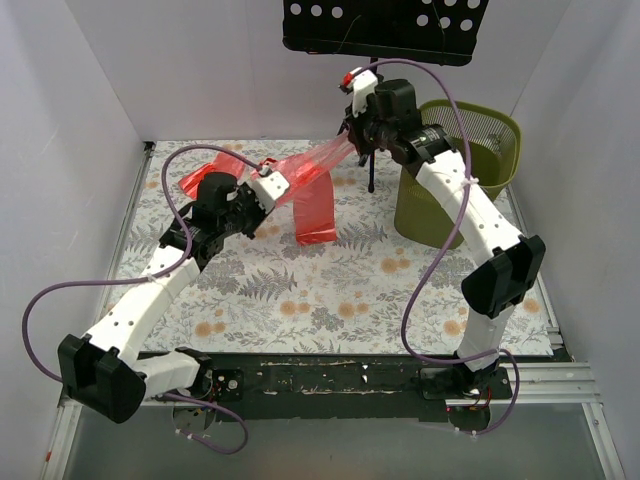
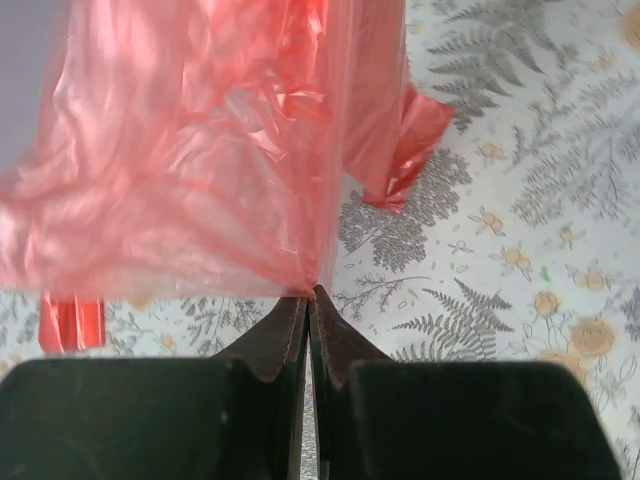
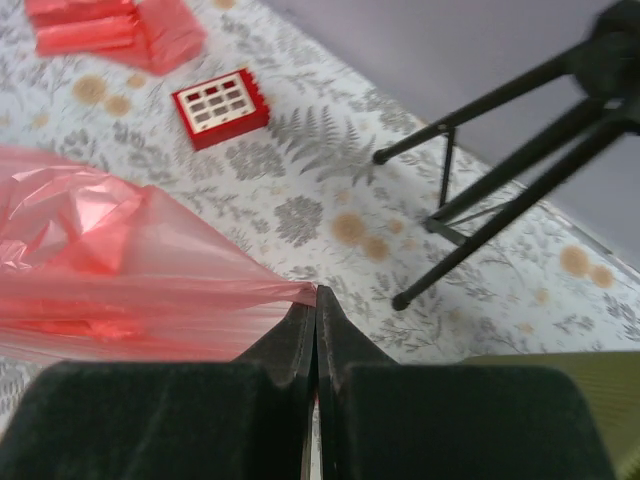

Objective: Put the trash bags into the trash bin

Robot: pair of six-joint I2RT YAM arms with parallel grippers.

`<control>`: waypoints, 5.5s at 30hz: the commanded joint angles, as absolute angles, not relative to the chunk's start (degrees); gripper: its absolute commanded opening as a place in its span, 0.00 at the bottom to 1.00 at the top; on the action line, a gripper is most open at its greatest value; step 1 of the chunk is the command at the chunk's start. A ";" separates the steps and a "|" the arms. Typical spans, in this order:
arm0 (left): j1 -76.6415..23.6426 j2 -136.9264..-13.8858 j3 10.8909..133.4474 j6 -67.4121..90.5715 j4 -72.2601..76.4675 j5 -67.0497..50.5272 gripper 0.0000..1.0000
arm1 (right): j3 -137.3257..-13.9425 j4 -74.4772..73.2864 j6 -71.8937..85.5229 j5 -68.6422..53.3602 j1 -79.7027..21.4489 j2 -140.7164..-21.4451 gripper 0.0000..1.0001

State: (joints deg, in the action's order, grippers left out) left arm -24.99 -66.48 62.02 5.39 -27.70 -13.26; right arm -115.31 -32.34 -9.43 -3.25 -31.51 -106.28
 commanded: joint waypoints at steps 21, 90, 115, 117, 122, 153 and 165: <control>-21.44 -66.34 66.96 13.71 -13.53 -35.51 0.78 | -111.62 -29.44 -10.02 -8.00 -33.39 -98.96 0.01; -14.77 -70.84 74.61 29.35 -10.19 3.27 0.00 | -94.31 -24.51 -30.31 5.22 -33.75 -91.86 0.58; -14.85 -71.28 80.86 39.46 -20.13 -8.09 0.00 | -83.85 -1.86 -42.80 -20.14 -51.76 -88.23 0.62; -14.77 -70.93 80.86 39.38 -20.30 -8.26 0.00 | -84.72 1.12 -42.02 -14.88 -52.64 -90.34 0.62; -14.85 -70.58 80.33 39.11 -20.30 -8.26 0.00 | -85.87 3.34 -40.43 -10.03 -53.26 -92.02 0.60; -12.48 -71.10 73.39 24.70 -12.48 -3.07 0.00 | -64.08 -34.26 -66.61 -19.25 -49.75 -62.85 0.01; -11.25 -75.32 78.39 26.18 -12.56 -4.12 0.00 | -58.80 -45.62 -73.31 -17.76 -47.99 -54.49 0.01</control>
